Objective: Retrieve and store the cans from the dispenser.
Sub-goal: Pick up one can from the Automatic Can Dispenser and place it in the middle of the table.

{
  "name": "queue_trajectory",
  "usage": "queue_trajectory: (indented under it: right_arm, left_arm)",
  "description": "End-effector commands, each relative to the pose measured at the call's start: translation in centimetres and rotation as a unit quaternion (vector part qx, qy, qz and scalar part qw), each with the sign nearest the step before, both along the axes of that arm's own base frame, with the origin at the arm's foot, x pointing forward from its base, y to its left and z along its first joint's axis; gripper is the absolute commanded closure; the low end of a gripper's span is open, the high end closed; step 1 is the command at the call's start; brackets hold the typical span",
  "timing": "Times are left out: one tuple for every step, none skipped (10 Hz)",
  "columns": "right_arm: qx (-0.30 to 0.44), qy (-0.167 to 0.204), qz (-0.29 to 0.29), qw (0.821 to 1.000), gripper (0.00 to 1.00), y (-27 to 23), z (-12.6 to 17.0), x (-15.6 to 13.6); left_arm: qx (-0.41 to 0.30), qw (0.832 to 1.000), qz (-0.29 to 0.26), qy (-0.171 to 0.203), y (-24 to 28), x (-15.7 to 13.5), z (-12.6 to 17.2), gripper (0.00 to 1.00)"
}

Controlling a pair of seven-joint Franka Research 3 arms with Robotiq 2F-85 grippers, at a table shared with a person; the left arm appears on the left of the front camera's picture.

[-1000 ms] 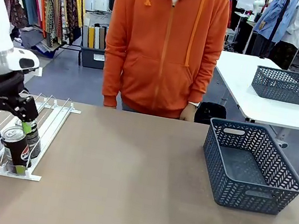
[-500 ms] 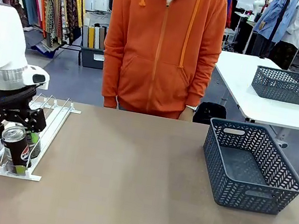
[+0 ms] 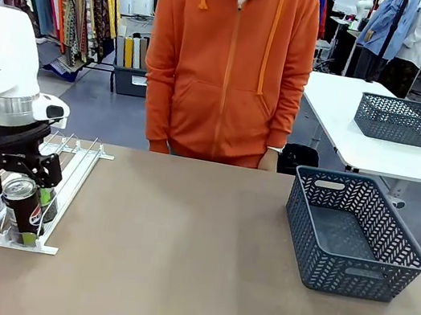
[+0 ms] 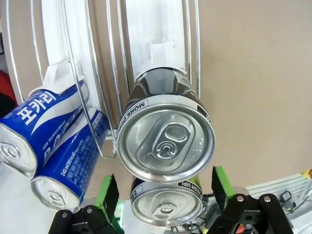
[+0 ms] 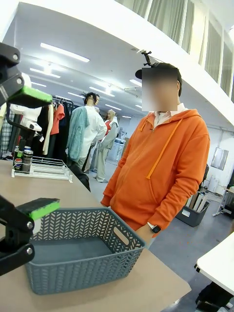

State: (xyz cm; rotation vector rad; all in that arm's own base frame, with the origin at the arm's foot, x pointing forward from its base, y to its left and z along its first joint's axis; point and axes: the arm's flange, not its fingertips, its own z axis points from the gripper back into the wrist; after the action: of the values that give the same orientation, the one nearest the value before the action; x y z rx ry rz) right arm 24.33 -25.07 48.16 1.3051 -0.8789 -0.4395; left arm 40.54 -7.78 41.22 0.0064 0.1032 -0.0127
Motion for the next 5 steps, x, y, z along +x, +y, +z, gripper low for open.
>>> queue_trajectory:
  right_arm:
    - [0.004, -0.015, -0.005, 1.0, 0.0, -0.09, 0.35, 0.34]
    - [0.004, -0.015, -0.005, 1.0, 0.0, -0.09, 0.35, 0.34]
    - [0.004, -0.015, -0.005, 1.0, 0.0, -0.09, 0.35, 0.34]
    - [0.004, -0.015, -0.005, 1.0, 0.0, -0.09, 0.35, 0.34]
    - [0.004, -0.015, -0.005, 1.0, 0.0, -0.09, 0.35, 0.34]
  left_arm:
    - [0.004, 1.0, 0.008, 0.006, 0.02, 0.1, 0.2, 0.0]
    - [0.008, 1.0, 0.008, 0.005, -0.08, 0.22, 0.07, 0.0]
    - [0.008, 1.0, 0.006, 0.008, -0.09, 0.15, 0.03, 0.15]
    - [0.011, 1.0, 0.003, 0.01, -0.11, 0.15, -0.02, 0.74]
    - [0.013, 1.0, 0.004, 0.014, -0.15, 0.19, -0.06, 1.0]
